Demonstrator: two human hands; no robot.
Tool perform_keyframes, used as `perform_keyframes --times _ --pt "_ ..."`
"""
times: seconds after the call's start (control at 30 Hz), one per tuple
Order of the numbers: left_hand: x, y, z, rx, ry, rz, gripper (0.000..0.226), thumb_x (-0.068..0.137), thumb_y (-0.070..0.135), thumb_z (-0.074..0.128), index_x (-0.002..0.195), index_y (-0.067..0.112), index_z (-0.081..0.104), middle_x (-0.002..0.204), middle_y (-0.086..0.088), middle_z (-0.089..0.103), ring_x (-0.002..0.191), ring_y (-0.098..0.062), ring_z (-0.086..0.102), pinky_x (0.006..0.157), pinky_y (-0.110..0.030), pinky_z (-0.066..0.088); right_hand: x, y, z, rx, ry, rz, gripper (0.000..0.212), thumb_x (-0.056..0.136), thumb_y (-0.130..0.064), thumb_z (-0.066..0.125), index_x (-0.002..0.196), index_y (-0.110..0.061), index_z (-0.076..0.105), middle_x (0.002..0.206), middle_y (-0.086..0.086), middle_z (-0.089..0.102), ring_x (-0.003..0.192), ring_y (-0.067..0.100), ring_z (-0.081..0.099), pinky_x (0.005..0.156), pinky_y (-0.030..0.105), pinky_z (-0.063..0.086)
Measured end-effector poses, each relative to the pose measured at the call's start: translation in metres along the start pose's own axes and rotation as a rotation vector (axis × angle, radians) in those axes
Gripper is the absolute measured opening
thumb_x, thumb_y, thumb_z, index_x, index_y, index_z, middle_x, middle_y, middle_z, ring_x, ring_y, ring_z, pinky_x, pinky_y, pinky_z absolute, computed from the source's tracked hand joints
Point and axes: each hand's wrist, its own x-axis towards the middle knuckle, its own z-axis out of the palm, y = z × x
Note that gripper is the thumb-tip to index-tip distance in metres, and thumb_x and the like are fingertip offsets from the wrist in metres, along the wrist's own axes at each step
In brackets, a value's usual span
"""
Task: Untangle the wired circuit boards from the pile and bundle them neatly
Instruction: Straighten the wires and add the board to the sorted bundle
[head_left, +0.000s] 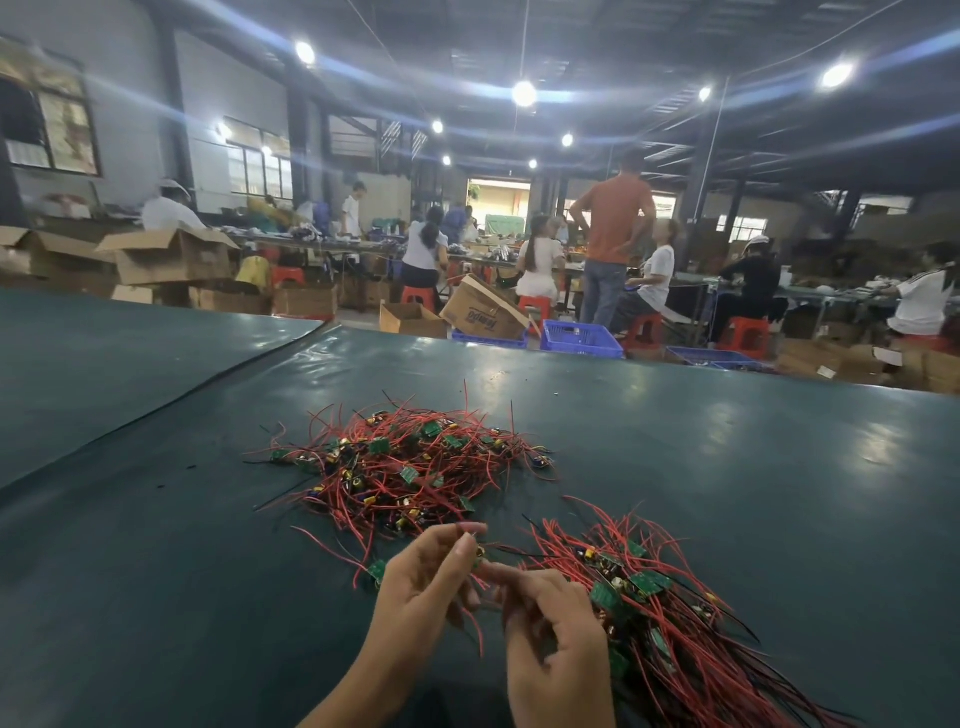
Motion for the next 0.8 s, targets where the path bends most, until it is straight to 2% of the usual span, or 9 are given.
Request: perform_keyframes --times 0.1,0.27,0.37,0.43,0.5,0.57,0.63,0.7,0.8 --pt "0.002 0.001 -0.002 -0.014 0.045 -0.009 0.029 0.079 0.032 0.057 0.083 0.008 0.073 0.066 -0.017 0.064 0.051 -0.017 0.056 0.044 -0.021 0.043 0.002 0.003 0.002 -0.149 0.132 -0.192 0.015 0.082 -0.016 0.067 0.092 -0.024 0.076 0.08 -0.019 0.066 0.077 0.005 0.05 0.071 0.015 0.043" --pt "0.004 0.001 -0.003 -0.079 0.06 -0.061 0.027 0.081 0.031 0.058 0.077 0.011 0.075 0.068 -0.01 0.068 0.055 -0.021 0.063 0.048 -0.025 0.051 0.003 0.003 -0.001 -0.359 0.337 -0.237 0.016 0.082 -0.03 0.063 0.087 -0.025 0.077 0.084 -0.014 0.069 0.084 0.006 0.052 0.08 0.03 0.041" --pt "0.008 0.002 -0.004 -0.269 0.169 -0.098 0.02 0.077 0.022 0.061 0.077 0.01 0.077 0.077 -0.012 0.072 0.064 -0.02 0.069 0.056 -0.024 0.056 0.001 -0.001 -0.004 -0.26 0.271 -0.295 0.011 0.082 -0.032 0.067 0.08 -0.026 0.076 0.073 -0.015 0.062 0.072 0.003 0.05 0.073 0.022 0.041" --pt "0.009 0.002 -0.004 -0.343 0.175 -0.124 0.02 0.074 0.019 0.062 0.08 0.009 0.078 0.084 -0.014 0.074 0.072 -0.021 0.071 0.06 -0.024 0.057 -0.003 -0.006 0.0 -0.079 0.078 -0.15 0.01 0.085 -0.034 0.066 0.078 -0.031 0.073 0.06 -0.017 0.054 0.055 -0.003 0.046 0.056 0.013 0.039" --pt "0.007 0.001 -0.004 -0.373 0.132 -0.136 0.02 0.074 0.015 0.063 0.086 0.006 0.077 0.094 -0.017 0.073 0.083 -0.026 0.072 0.065 -0.026 0.058 -0.008 -0.01 0.009 0.07 -0.043 0.108 0.01 0.087 -0.031 0.067 0.08 -0.035 0.073 0.054 -0.013 0.055 0.044 -0.001 0.046 0.048 0.01 0.034" --pt "0.004 0.0 -0.003 -0.359 0.046 -0.119 0.022 0.075 0.011 0.062 0.091 0.006 0.076 0.102 -0.018 0.072 0.095 -0.027 0.071 0.072 -0.026 0.058 -0.01 -0.008 0.016 0.197 -0.029 0.326 0.018 0.088 -0.023 0.068 0.076 -0.034 0.075 0.05 -0.008 0.058 0.043 0.002 0.047 0.047 0.013 0.035" --pt "0.0 0.0 0.0 -0.337 -0.046 -0.098 0.025 0.077 0.011 0.062 0.096 0.007 0.076 0.106 -0.019 0.071 0.102 -0.026 0.068 0.079 -0.024 0.056 -0.005 -0.007 0.012 0.267 0.042 0.442 0.025 0.088 -0.023 0.066 0.065 -0.026 0.073 0.046 -0.001 0.054 0.042 0.003 0.045 0.045 0.016 0.034" --pt "-0.002 0.0 0.003 -0.339 -0.103 -0.09 0.025 0.078 0.01 0.061 0.098 0.005 0.075 0.108 -0.02 0.07 0.104 -0.026 0.068 0.081 -0.023 0.055 0.001 -0.008 0.006 0.332 0.097 0.492 0.027 0.085 -0.03 0.064 0.061 -0.021 0.072 0.044 0.003 0.05 0.041 0.004 0.043 0.043 0.016 0.033" --pt "-0.003 0.0 0.004 -0.346 -0.142 -0.106 0.025 0.076 0.01 0.062 0.097 0.008 0.076 0.11 -0.015 0.071 0.102 -0.024 0.068 0.081 -0.025 0.055 0.004 -0.01 0.001 0.376 0.138 0.481 0.021 0.084 -0.03 0.062 0.067 -0.031 0.076 0.045 0.006 0.048 0.041 0.005 0.041 0.042 0.017 0.033"
